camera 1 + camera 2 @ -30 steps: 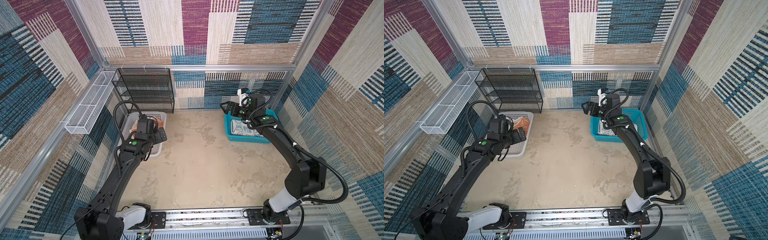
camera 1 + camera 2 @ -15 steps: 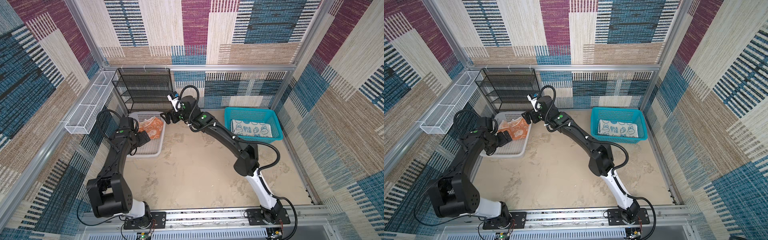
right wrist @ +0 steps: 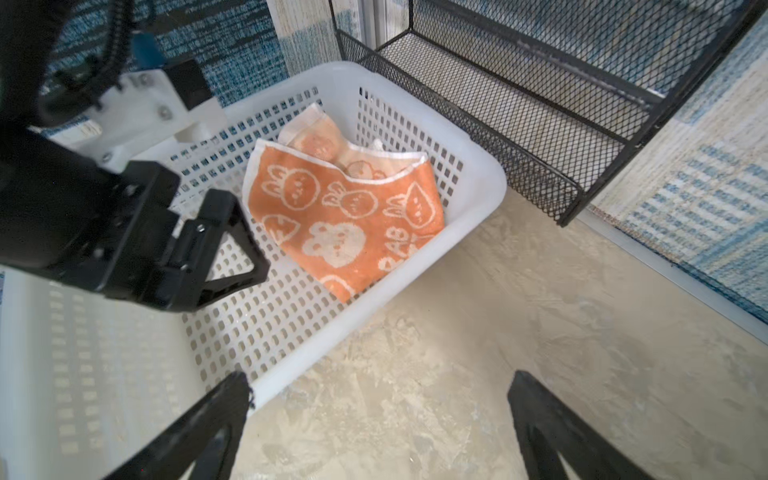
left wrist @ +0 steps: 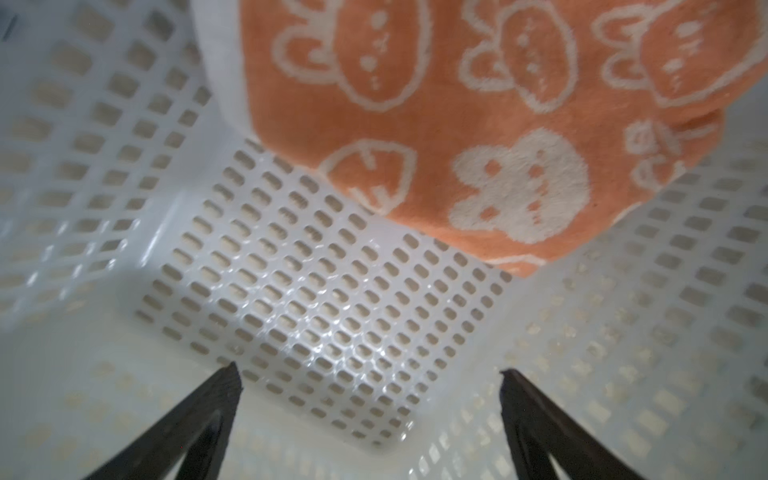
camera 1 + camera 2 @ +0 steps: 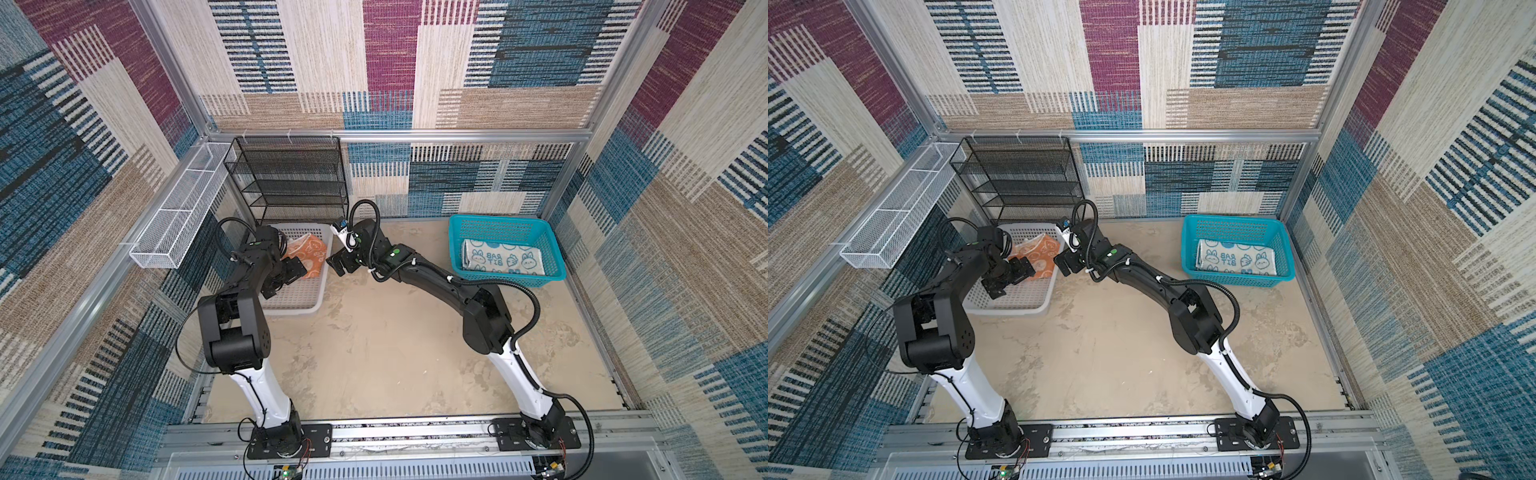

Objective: Fold and stack the towels
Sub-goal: 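Grasp the orange bunny towel in the white basket with the left gripper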

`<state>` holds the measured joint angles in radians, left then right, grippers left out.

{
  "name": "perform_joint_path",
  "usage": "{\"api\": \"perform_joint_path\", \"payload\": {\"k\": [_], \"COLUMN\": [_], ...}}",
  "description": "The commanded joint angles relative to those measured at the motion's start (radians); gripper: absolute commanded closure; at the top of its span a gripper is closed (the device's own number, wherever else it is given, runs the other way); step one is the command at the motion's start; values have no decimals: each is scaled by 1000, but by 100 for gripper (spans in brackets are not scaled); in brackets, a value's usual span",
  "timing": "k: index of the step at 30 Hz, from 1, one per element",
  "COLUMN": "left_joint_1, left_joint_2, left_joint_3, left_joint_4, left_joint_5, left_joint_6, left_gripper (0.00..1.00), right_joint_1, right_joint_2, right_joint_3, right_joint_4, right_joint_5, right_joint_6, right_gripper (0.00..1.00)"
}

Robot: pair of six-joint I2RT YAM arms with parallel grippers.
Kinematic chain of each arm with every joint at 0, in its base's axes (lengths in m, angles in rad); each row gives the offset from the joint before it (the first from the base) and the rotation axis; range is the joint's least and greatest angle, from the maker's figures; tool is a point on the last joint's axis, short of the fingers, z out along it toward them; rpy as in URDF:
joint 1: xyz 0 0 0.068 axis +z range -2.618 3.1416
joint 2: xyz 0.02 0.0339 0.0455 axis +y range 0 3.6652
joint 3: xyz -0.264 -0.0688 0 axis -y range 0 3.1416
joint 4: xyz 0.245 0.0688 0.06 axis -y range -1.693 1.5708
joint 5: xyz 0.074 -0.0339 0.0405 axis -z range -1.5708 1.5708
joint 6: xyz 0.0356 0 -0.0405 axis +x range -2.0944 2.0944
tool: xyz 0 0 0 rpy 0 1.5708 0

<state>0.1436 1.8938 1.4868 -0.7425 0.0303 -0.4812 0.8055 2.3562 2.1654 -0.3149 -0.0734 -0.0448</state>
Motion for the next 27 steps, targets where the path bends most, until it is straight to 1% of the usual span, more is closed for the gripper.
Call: {"api": "perform_joint_path", "payload": {"k": [1, 2, 4, 7, 9, 12, 15, 18, 19, 20, 21, 24, 25, 27], "left_joint_1": [-15, -16, -24, -42, -45, -45, -51, -53, -56, -56, -59, -62, -64, -65], "left_joint_2": [59, 83, 122, 172, 201, 232, 251, 259, 256, 252, 248, 220, 201, 149], "left_joint_3": [46, 61, 84, 131, 153, 178, 192, 188, 180, 175, 168, 153, 142, 110], "left_joint_4": [35, 48, 78, 86, 86, 86, 86, 89, 94, 98, 102, 105, 109, 125], "left_joint_5": [-5, 8, 23, -15, -21, -31, -51, -46, -45, -44, -44, -38, -34, -38], "left_joint_6": [-58, -70, -74, -76, -81, -78, -64, -61, -59, -56, -55, -52, -53, -53], "left_gripper": [0, 0, 4, 6, 10, 19, 36, 60, 66, 70, 76, 98, 100, 100], "right_joint_1": [-2, -2, -2, -2, -2, -2, -2, -4, -5, -6, -6, -6, -6, -6], "right_joint_2": [-80, -100, -140, -185, -221, -270, -317, -365, -378, -389, -400, -421, -425, -435], "right_joint_3": [-94, -135, -198, -258, -311, -398, -475, -534, -548, -557, -560, -560, -560, -561], "right_joint_4": [133, 151, 176, 185, 212, 253, 290, 319, 322, 327, 328, 319, 314, 301], "right_joint_5": [32, 34, 46, 67, 74, 82, 89, 108, 112, 114, 115, 108, 108, 106], "right_joint_6": [-25, -27, -33, -46, -50, -48, -41, -39, -38, -37, -34, -28, -25, -21], "right_gripper": [1, 1, 1, 1, 1, 1, 1, 1, 1, 1, 1, 1, 1, 1]}}
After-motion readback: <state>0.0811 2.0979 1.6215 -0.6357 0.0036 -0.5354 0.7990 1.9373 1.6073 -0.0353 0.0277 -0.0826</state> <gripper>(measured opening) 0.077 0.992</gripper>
